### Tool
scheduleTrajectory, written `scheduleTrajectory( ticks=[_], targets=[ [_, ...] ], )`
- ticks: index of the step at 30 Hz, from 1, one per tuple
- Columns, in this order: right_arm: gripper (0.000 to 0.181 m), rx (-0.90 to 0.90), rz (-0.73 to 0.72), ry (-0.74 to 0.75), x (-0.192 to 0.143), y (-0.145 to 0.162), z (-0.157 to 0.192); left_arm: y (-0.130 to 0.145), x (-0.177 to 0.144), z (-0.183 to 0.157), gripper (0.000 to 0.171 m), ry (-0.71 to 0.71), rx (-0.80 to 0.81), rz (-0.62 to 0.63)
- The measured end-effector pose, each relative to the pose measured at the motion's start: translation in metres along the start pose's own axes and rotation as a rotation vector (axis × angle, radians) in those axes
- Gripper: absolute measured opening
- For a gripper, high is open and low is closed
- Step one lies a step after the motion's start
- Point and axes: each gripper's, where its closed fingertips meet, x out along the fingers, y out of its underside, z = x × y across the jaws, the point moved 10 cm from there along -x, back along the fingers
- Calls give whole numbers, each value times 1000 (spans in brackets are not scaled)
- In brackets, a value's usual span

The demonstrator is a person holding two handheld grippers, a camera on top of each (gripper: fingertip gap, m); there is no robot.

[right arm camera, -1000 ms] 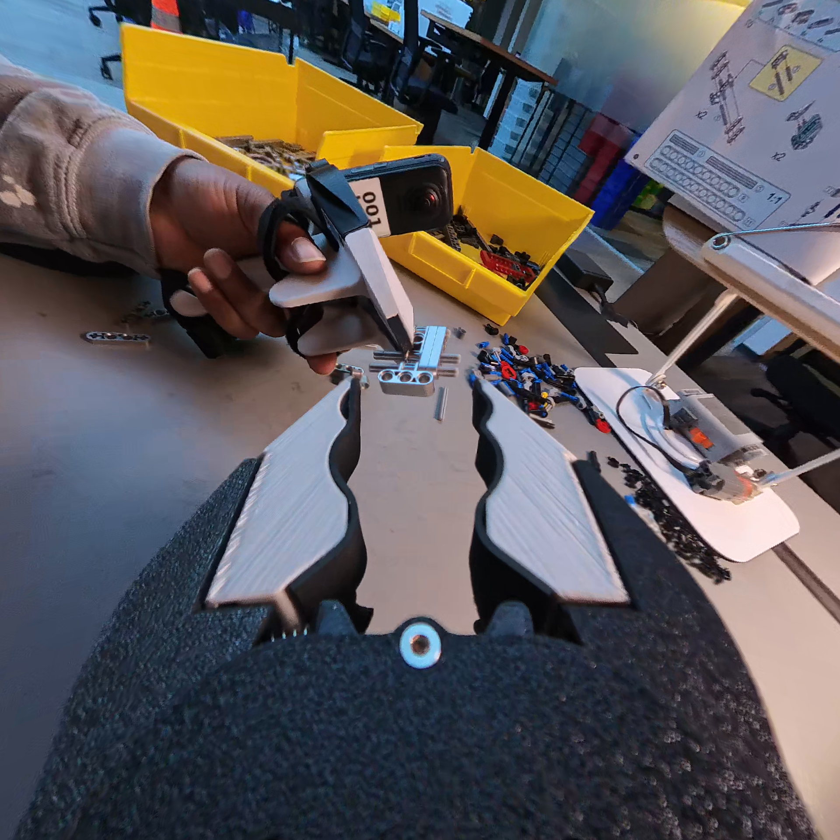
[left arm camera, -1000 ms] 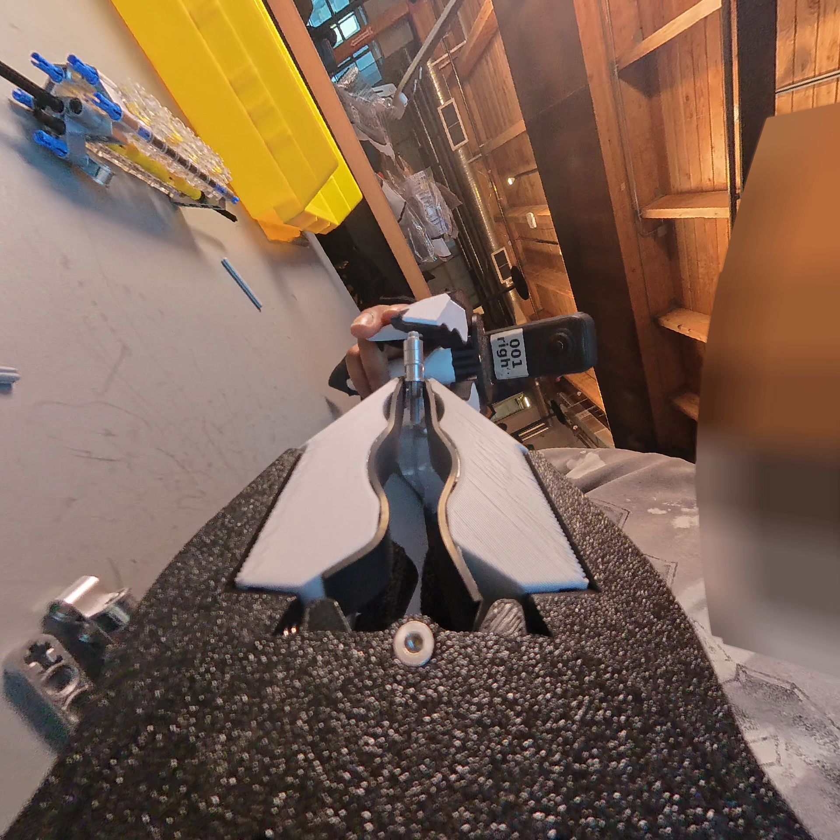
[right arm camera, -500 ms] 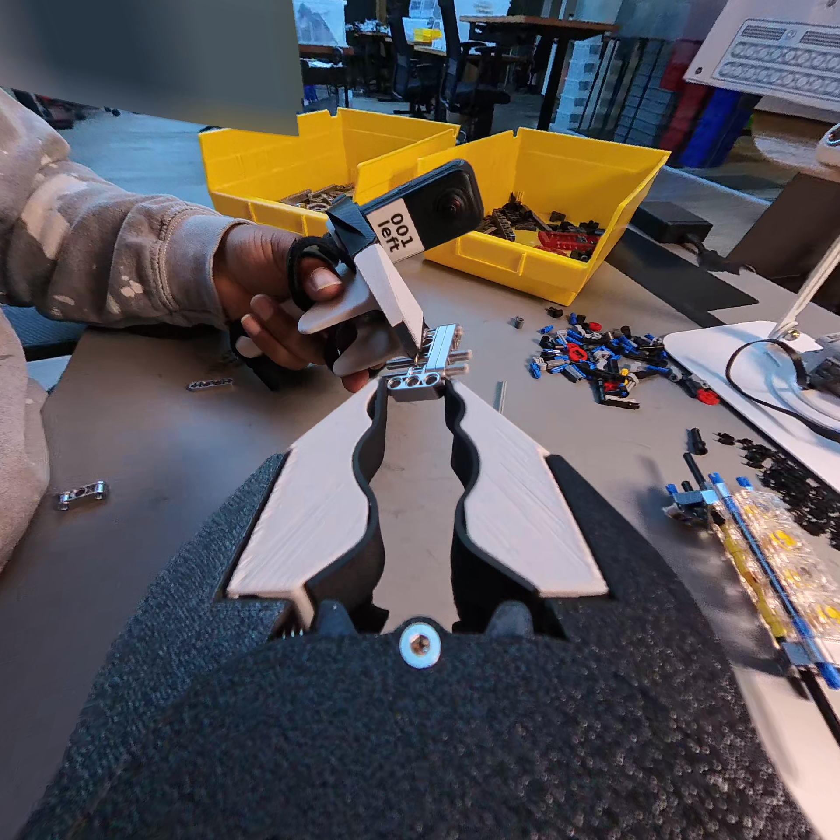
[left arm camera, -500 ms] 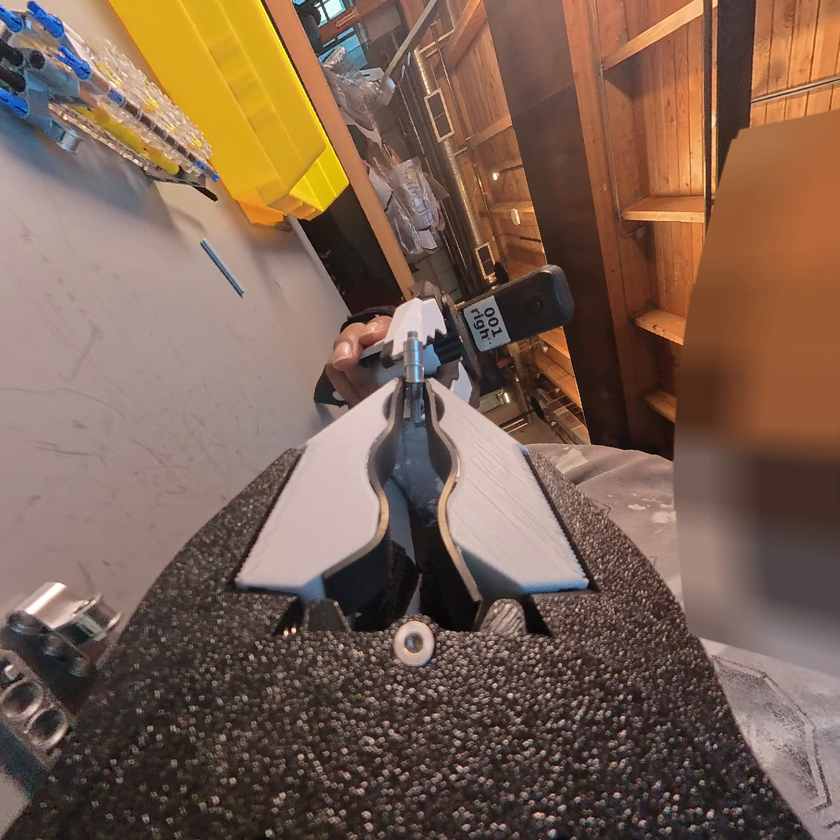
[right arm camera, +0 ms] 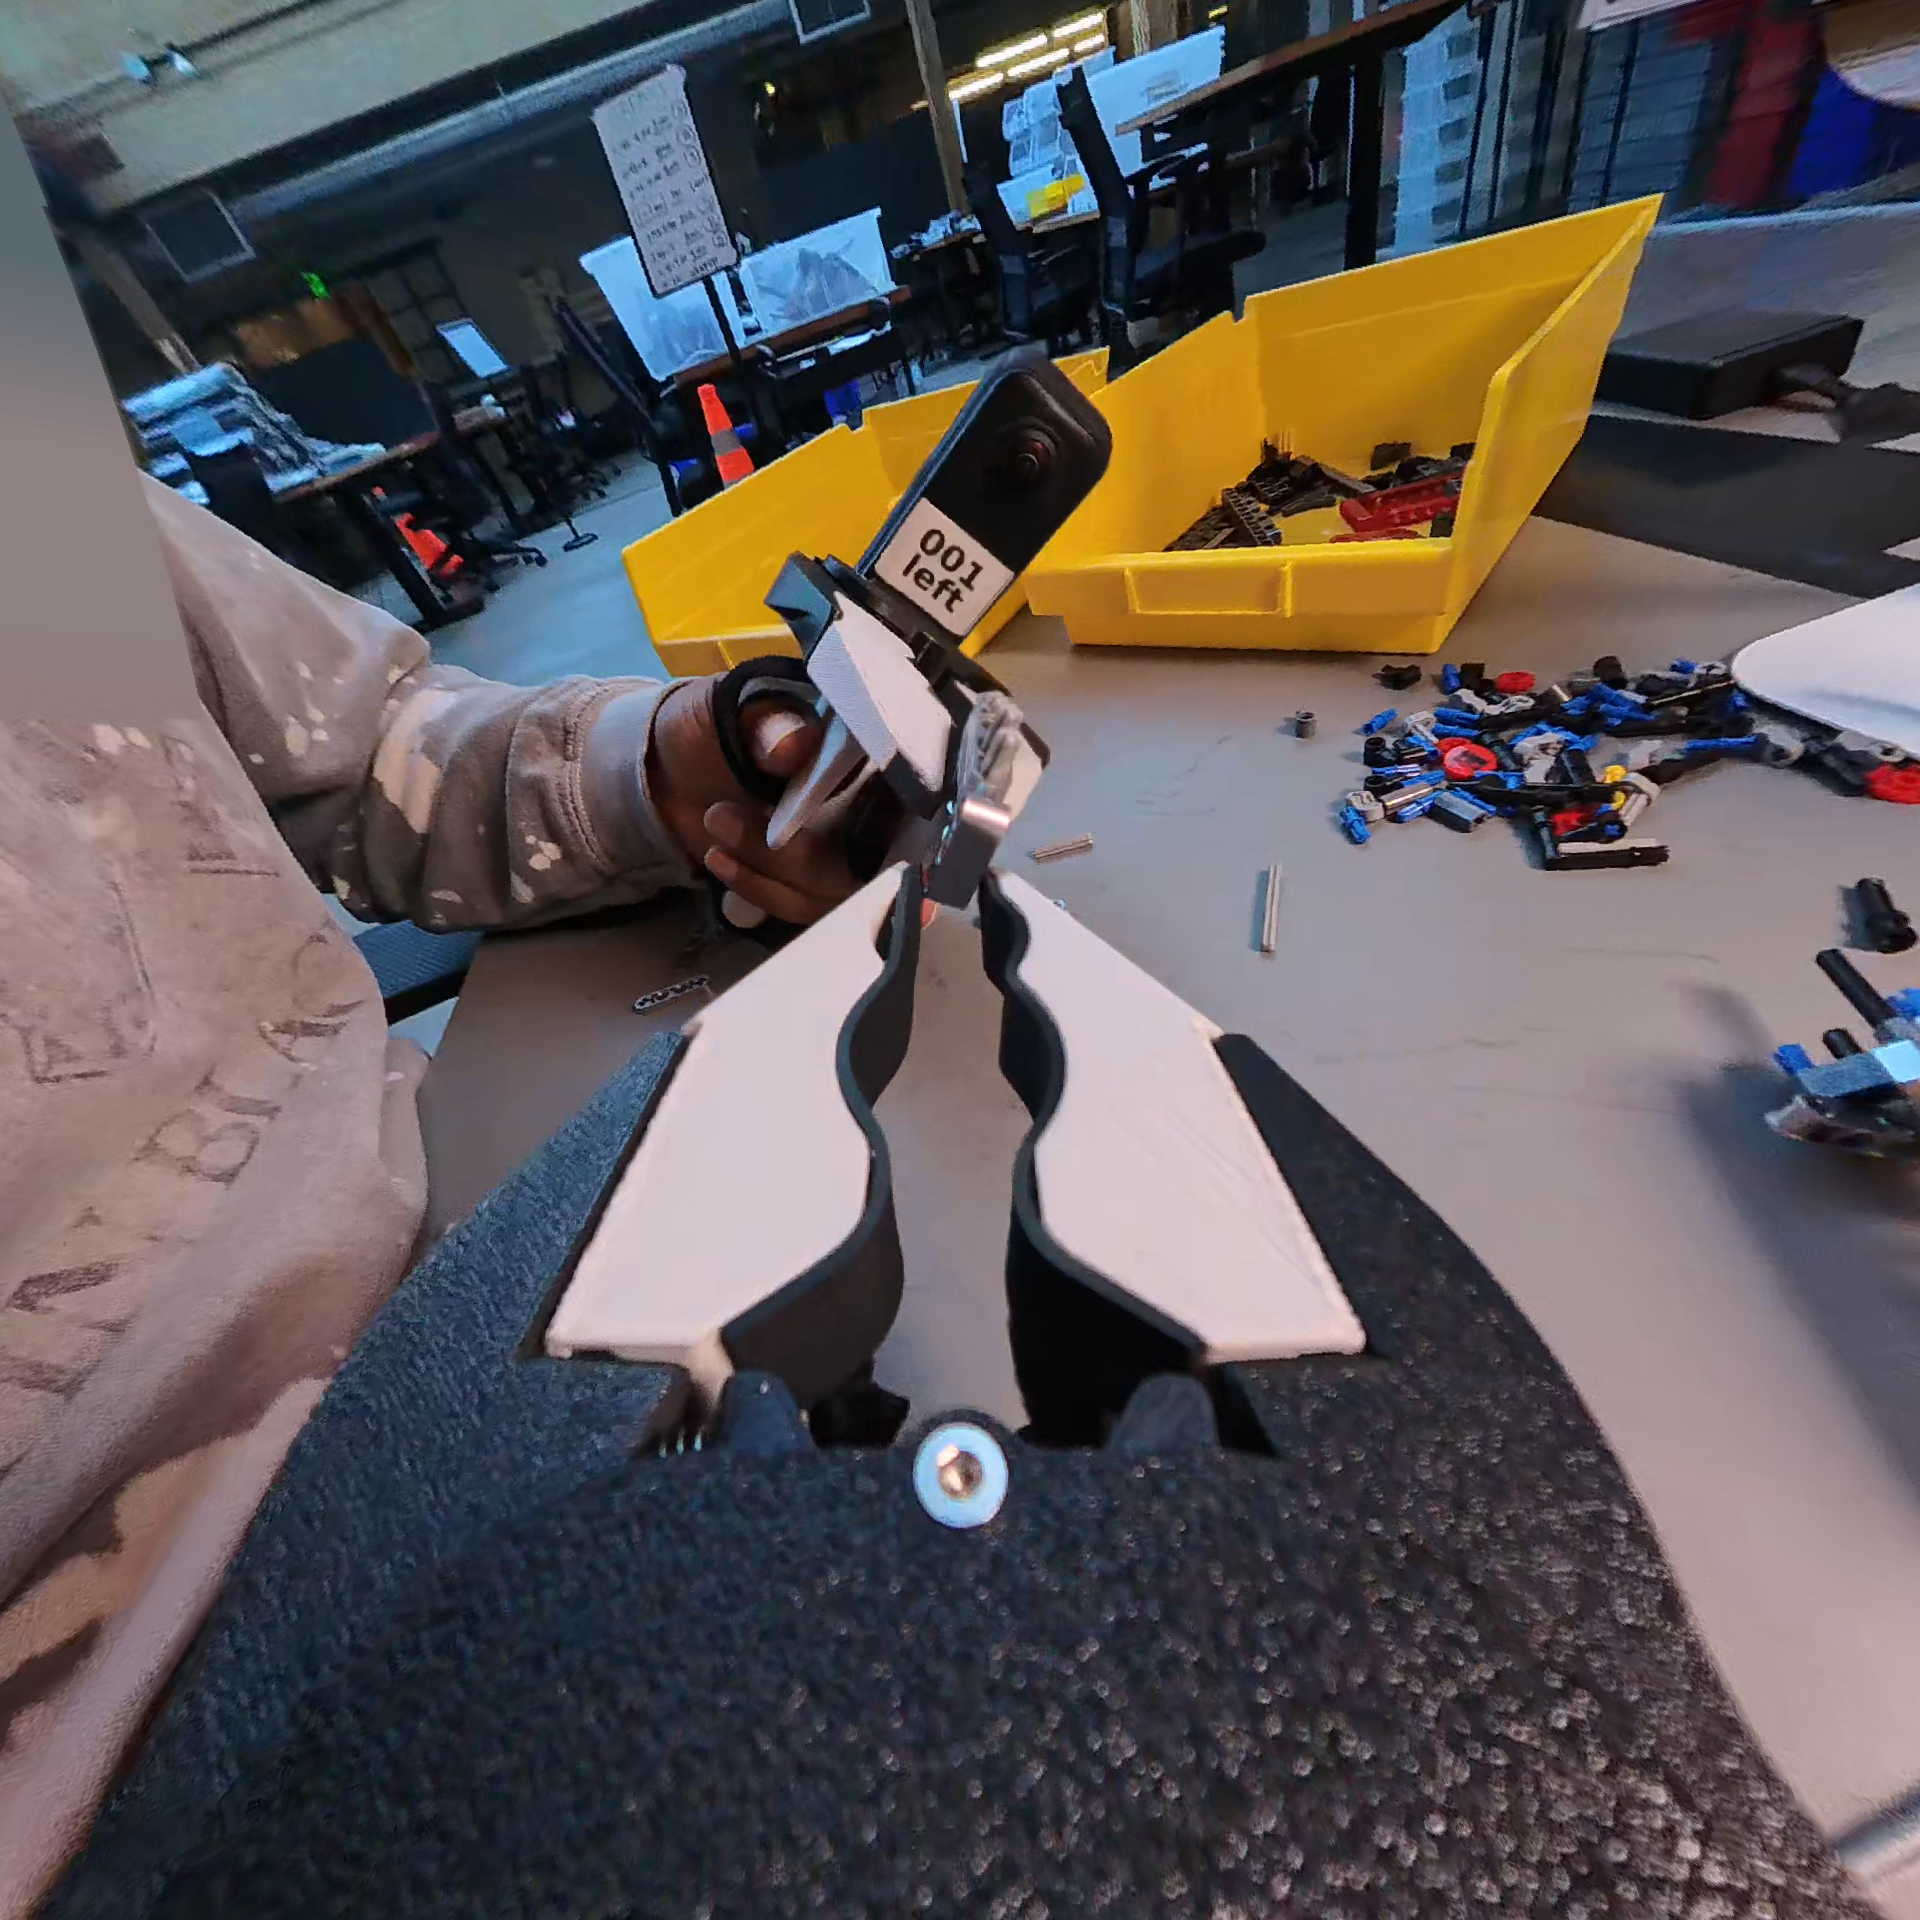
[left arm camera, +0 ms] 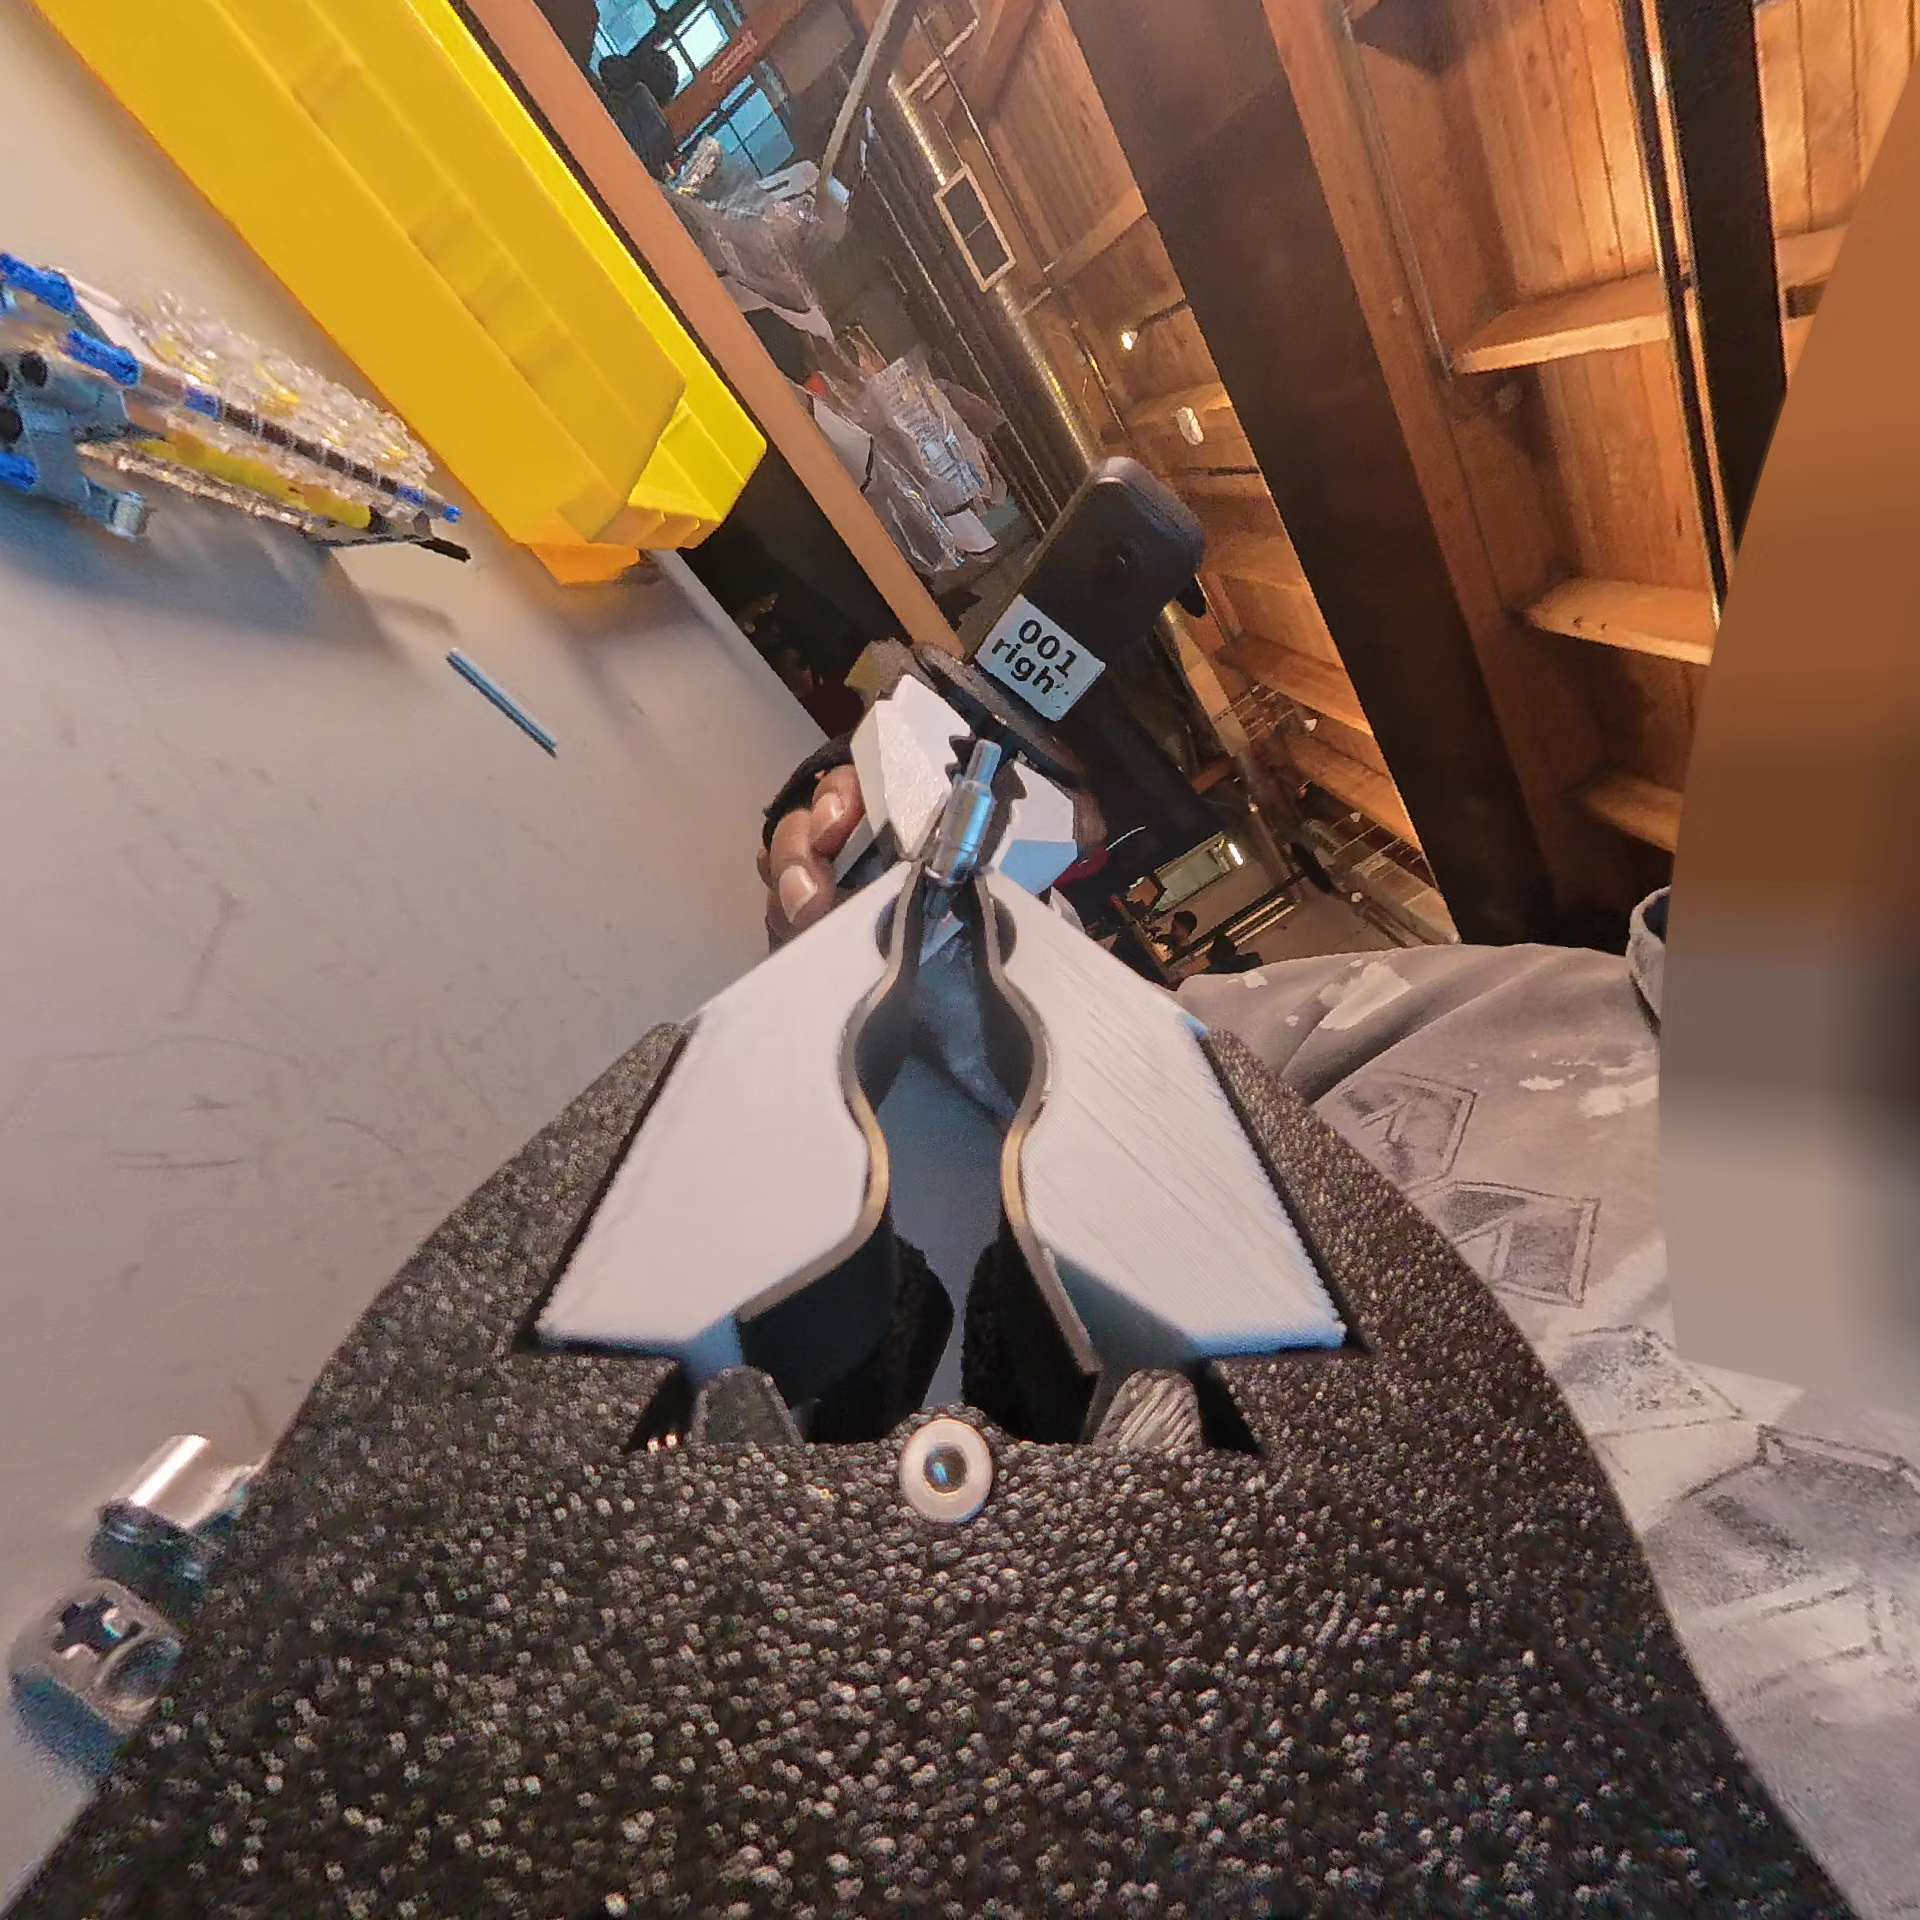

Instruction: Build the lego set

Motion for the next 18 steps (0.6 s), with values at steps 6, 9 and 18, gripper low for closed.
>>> scheduleTrajectory(
  ticks=[6,9,18],
  targets=[
    [6,-99,-35,71,-4,-4,1,-4,-3,-2,7,-66,101,31],
    [6,-394,35,268,-5,-7,7,-10,-9,-3,16,-109,160,45],
    [5,-1071,589,403,23,35,23,-14,-20,1,19,-520,452,278]
  ],
)
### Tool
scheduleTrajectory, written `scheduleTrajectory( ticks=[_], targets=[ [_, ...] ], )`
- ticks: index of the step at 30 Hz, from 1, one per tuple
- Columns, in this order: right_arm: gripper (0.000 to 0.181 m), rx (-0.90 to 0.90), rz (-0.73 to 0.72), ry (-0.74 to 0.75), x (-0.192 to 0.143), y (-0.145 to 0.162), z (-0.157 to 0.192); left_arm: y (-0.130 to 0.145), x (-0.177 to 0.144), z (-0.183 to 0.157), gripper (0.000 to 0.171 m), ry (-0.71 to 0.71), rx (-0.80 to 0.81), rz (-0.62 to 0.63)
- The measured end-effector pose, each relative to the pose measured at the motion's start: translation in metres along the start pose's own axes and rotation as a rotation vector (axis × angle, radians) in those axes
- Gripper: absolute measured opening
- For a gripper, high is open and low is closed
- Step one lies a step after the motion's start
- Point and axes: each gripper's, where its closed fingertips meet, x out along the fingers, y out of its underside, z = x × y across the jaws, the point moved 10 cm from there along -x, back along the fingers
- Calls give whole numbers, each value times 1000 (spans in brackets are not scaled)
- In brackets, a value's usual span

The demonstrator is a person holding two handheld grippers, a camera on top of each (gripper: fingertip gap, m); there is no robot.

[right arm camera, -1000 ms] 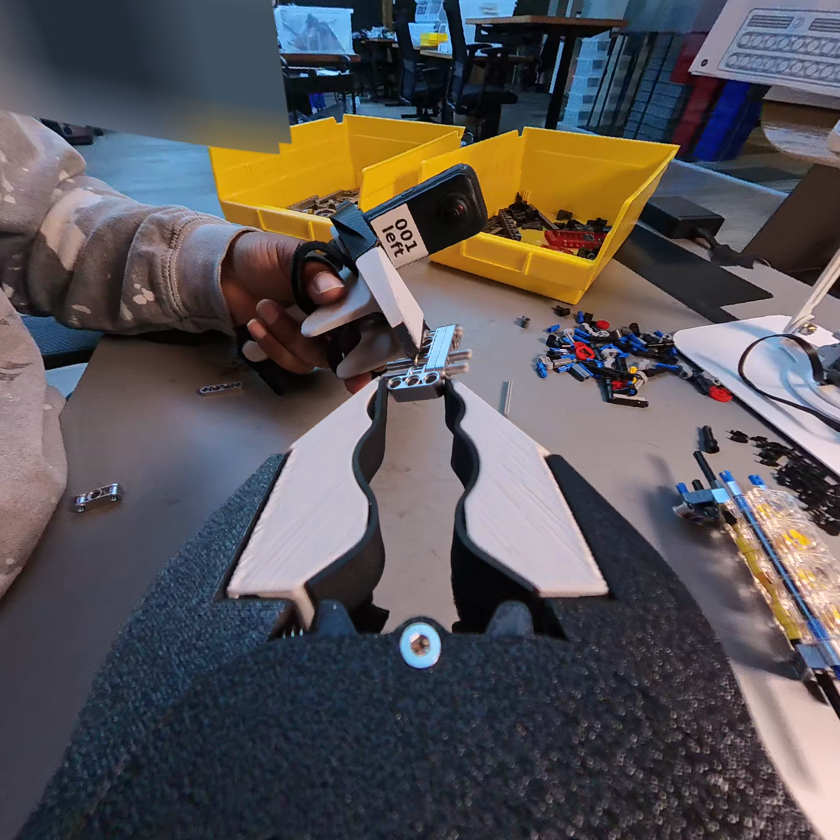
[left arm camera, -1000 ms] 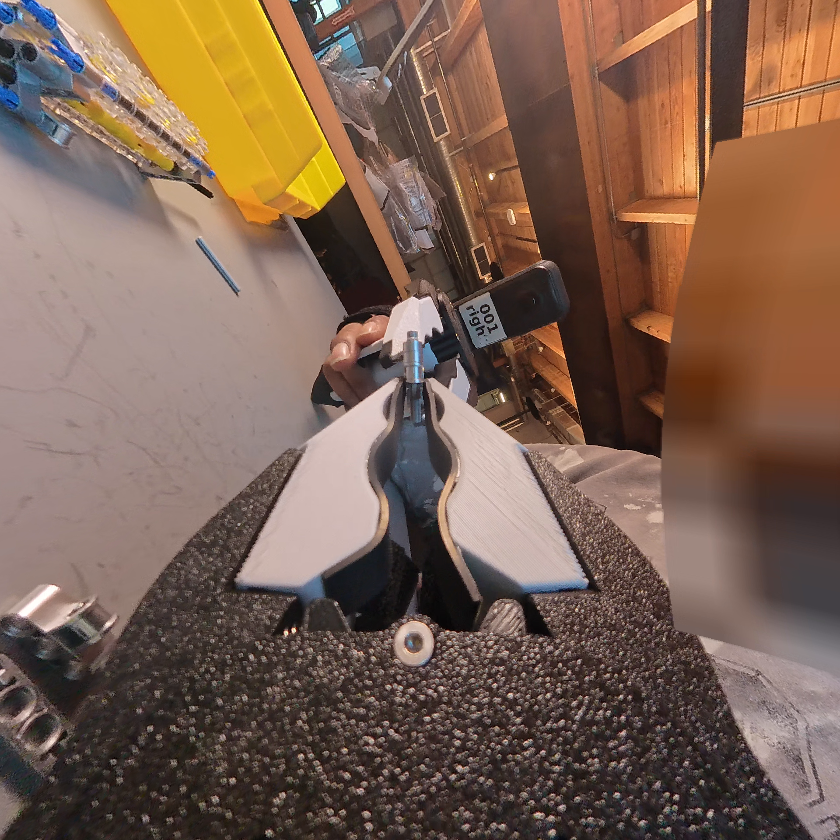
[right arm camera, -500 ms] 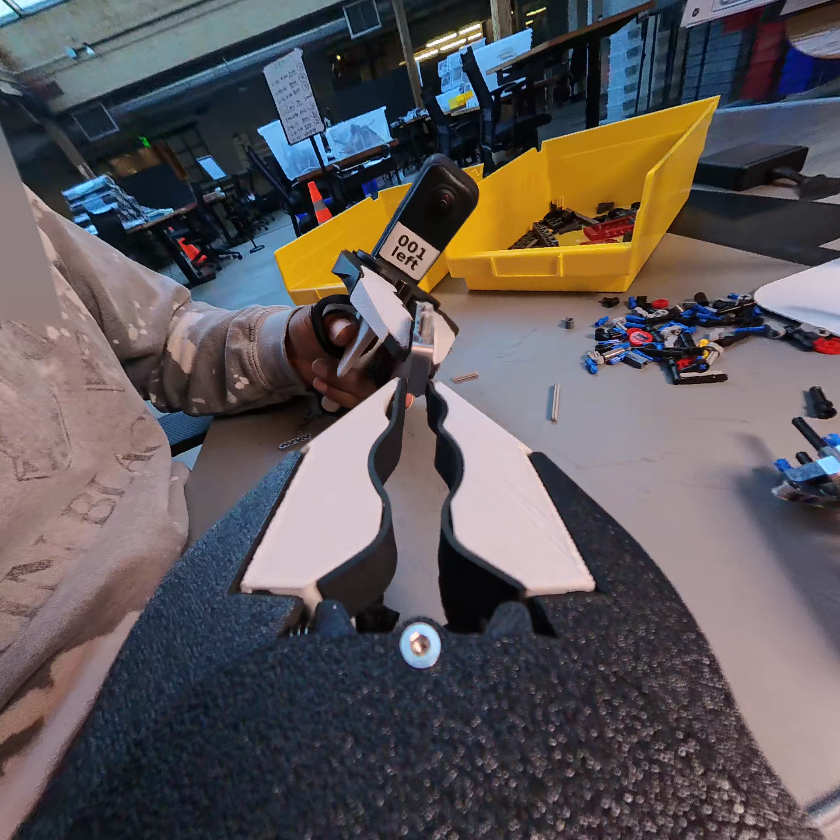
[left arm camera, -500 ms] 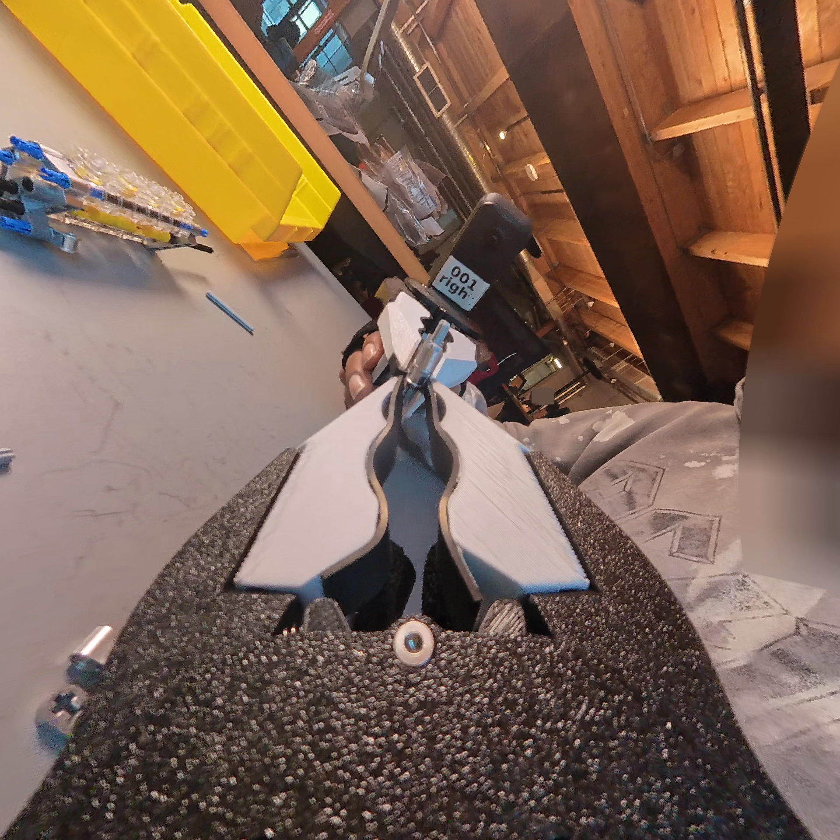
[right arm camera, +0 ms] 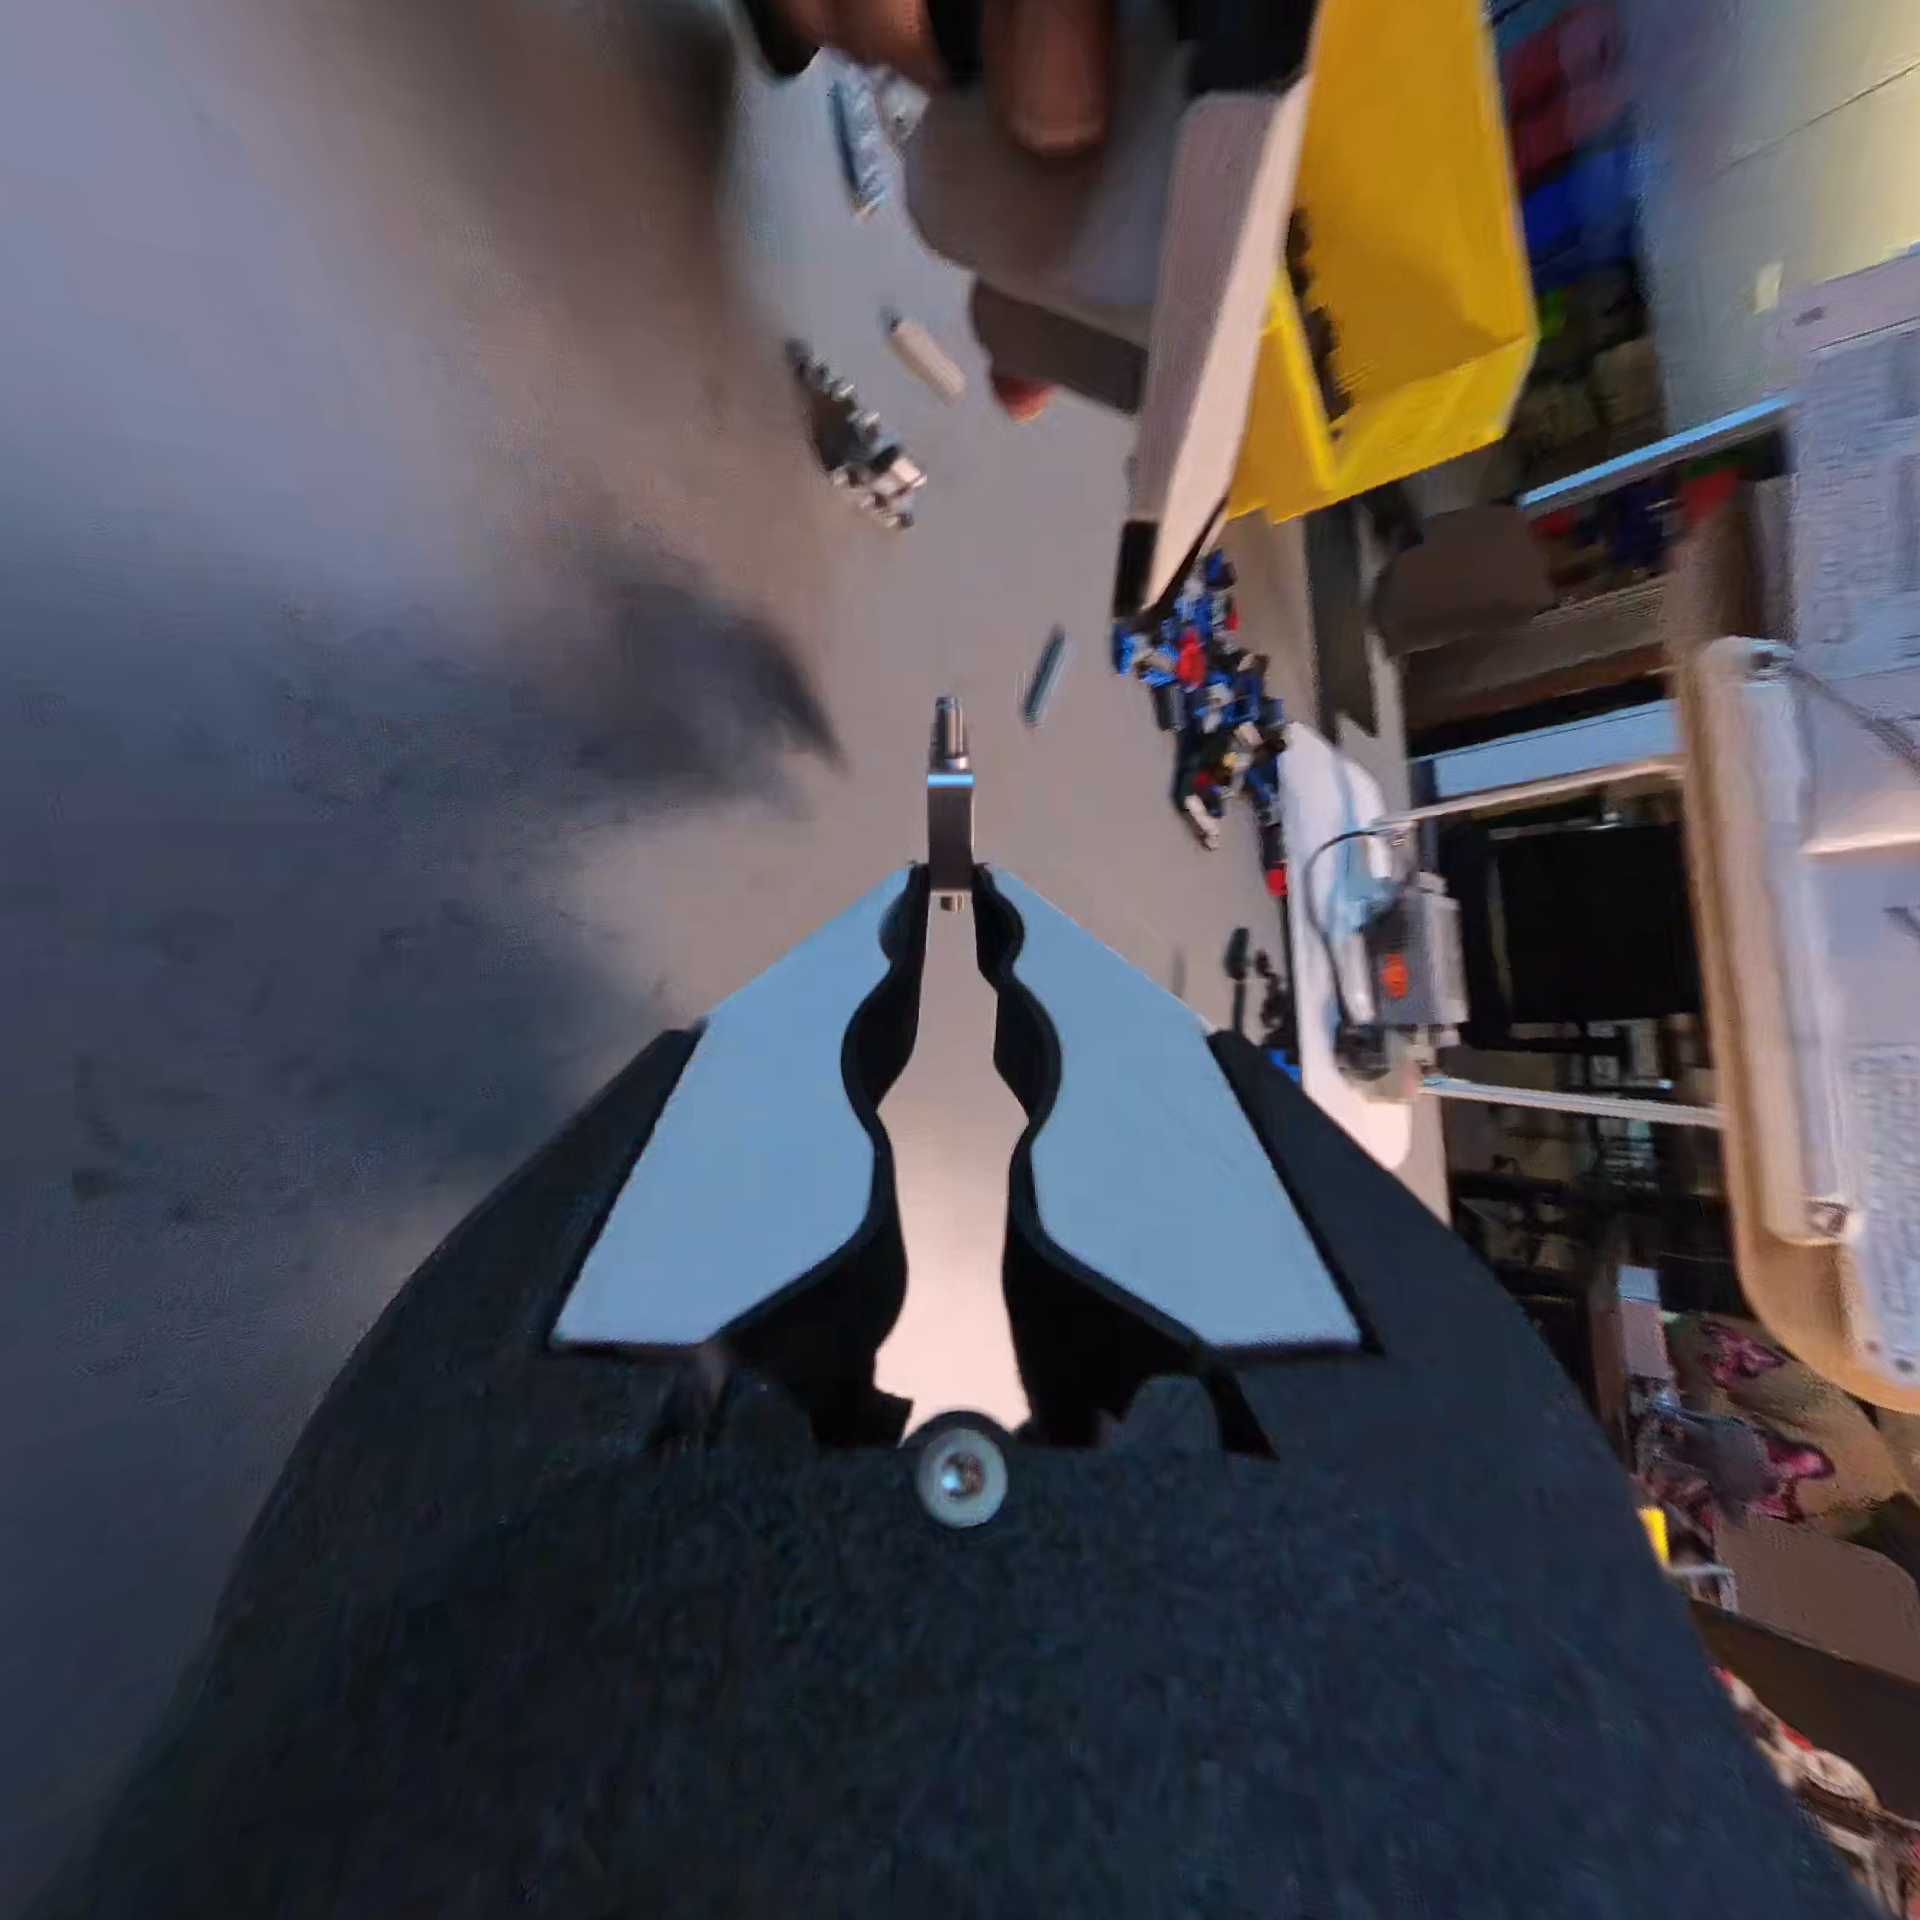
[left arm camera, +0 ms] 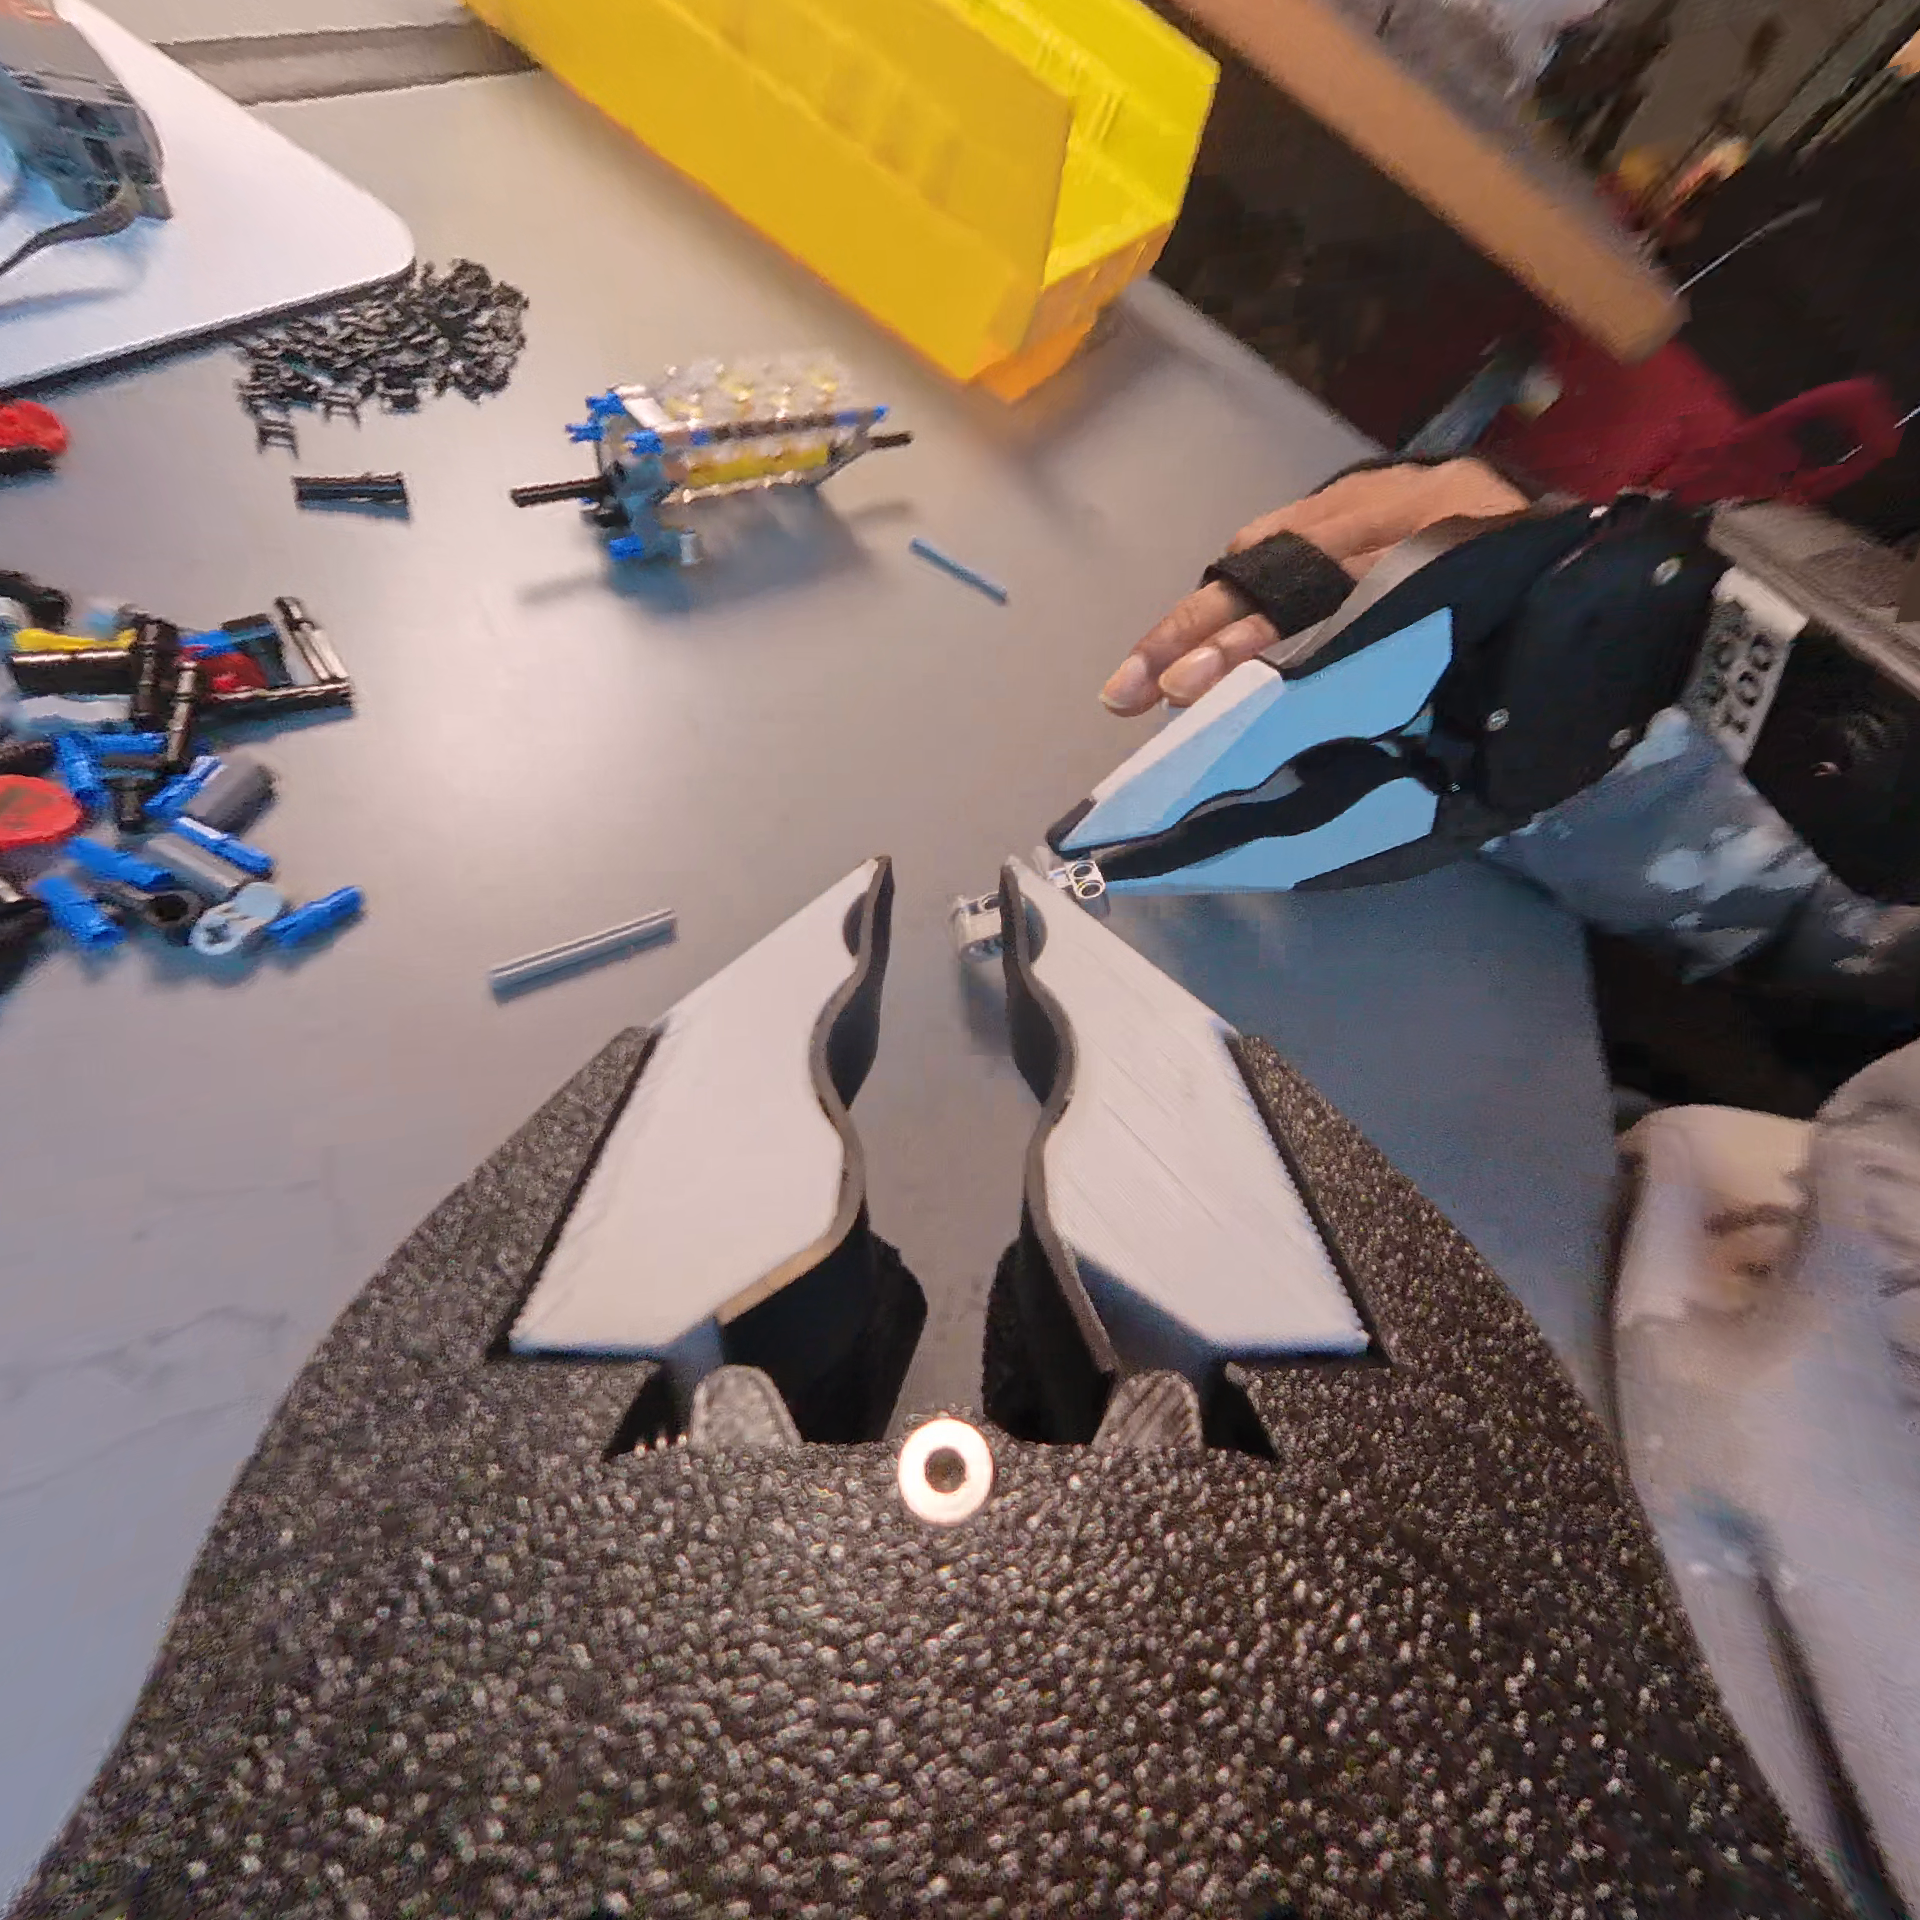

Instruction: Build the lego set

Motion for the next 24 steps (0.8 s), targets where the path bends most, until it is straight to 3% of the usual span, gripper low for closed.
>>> scheduleTrajectory(
  ticks=[3,7,12,15,16,19,24],
  targets=[
    [8,-40,46,-103,5,0,14,3,-2,0,19,-58,74,73],
    [31,174,-96,-271,-2,-7,12,5,-1,-5,20,-38,130,94],
    [39,385,-165,-285,-10,8,-8,8,3,-10,30,8,181,126],
    [80,561,-153,-287,-9,20,-20,10,5,-12,33,20,225,141],
    [86,594,-159,-265,-10,23,-23,10,5,-12,33,22,237,135],
    [87,675,-166,-223,-11,33,-32,10,6,-12,36,19,263,111],
    [58,752,-164,-231,-12,41,-36,13,7,-13,42,32,293,161]
  ],
)
